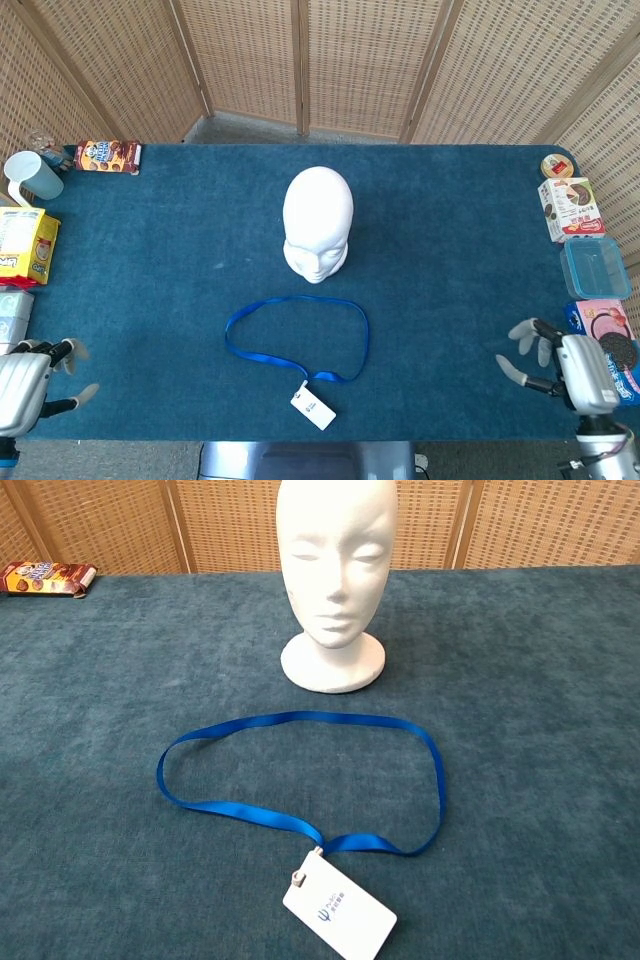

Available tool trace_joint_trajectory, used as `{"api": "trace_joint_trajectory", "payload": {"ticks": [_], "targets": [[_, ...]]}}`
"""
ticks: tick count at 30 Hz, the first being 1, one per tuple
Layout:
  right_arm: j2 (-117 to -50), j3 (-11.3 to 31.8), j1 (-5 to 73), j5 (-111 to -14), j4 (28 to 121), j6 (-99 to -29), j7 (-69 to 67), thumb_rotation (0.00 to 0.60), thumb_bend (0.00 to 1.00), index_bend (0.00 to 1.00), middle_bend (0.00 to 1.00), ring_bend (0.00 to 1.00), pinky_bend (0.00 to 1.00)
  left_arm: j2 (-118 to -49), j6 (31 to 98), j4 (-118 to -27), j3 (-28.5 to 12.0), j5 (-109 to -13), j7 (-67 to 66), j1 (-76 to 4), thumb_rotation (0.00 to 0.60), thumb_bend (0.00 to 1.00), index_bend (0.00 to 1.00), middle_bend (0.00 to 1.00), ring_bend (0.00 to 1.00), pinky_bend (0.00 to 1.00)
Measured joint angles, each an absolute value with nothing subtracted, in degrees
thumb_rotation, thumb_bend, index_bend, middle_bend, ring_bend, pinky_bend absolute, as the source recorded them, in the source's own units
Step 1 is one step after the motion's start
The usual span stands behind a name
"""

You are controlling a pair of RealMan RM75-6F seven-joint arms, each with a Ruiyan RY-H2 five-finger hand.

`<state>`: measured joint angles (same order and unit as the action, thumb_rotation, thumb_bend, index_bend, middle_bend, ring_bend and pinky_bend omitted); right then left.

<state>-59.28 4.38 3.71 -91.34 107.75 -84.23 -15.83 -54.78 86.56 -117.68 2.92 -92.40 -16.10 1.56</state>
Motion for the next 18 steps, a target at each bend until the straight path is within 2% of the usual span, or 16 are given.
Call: {"api": "trace_joint_trajectory", "payload": {"ticks": [2, 5, 12, 13, 17, 18], "targets": [[-59.45, 4.79, 5.65, -92.98, 107.24, -82.95, -19.46, 0.321, 0.27, 0.46, 0.87, 0.97, 0.99, -54.39, 86.52, -117.85, 2.68, -92.16, -16.25, 1.37, 0.541, 0.09, 0.47, 0.61, 0.56, 0.40], [-59.95, 5.40, 8.96, -95.29, 105.86, -80.76, -23.06, 0.321, 0.26, 0.45, 0.99, 1.00, 1.00, -53.61, 86.24, -118.07, 2.26, -91.91, -16.63, 0.86, 0.541, 0.09, 0.47, 0.61, 0.56, 0.40], [-61.87, 5.60, 14.43, -97.78, 103.16, -74.63, -22.93, 0.327, 0.26, 0.47, 1.00, 1.00, 1.00, -51.63, 84.85, -118.48, 1.29, -91.45, -17.76, -0.78, 0.544, 0.09, 0.48, 0.61, 0.56, 0.40], [-62.41, 5.45, 15.53, -98.25, 102.63, -73.43, -22.02, 0.351, 0.26, 0.48, 1.00, 1.00, 1.00, -51.52, 84.61, -118.55, 1.13, -91.23, -17.83, -1.03, 0.544, 0.09, 0.48, 0.61, 0.56, 0.40], [-64.18, 4.72, 18.39, -99.65, 101.17, -69.97, -17.91, 0.581, 0.28, 0.48, 1.00, 1.00, 1.00, -51.48, 83.67, -118.71, 0.78, -90.73, -18.25, -1.83, 0.545, 0.09, 0.48, 0.61, 0.56, 0.40], [-64.59, 4.55, 18.86, -99.91, 100.88, -69.21, -16.85, 0.595, 0.29, 0.48, 1.00, 1.00, 1.00, -51.53, 83.39, -118.78, 0.74, -90.64, -18.43, -2.05, 0.546, 0.09, 0.47, 0.61, 0.56, 0.40]]}}
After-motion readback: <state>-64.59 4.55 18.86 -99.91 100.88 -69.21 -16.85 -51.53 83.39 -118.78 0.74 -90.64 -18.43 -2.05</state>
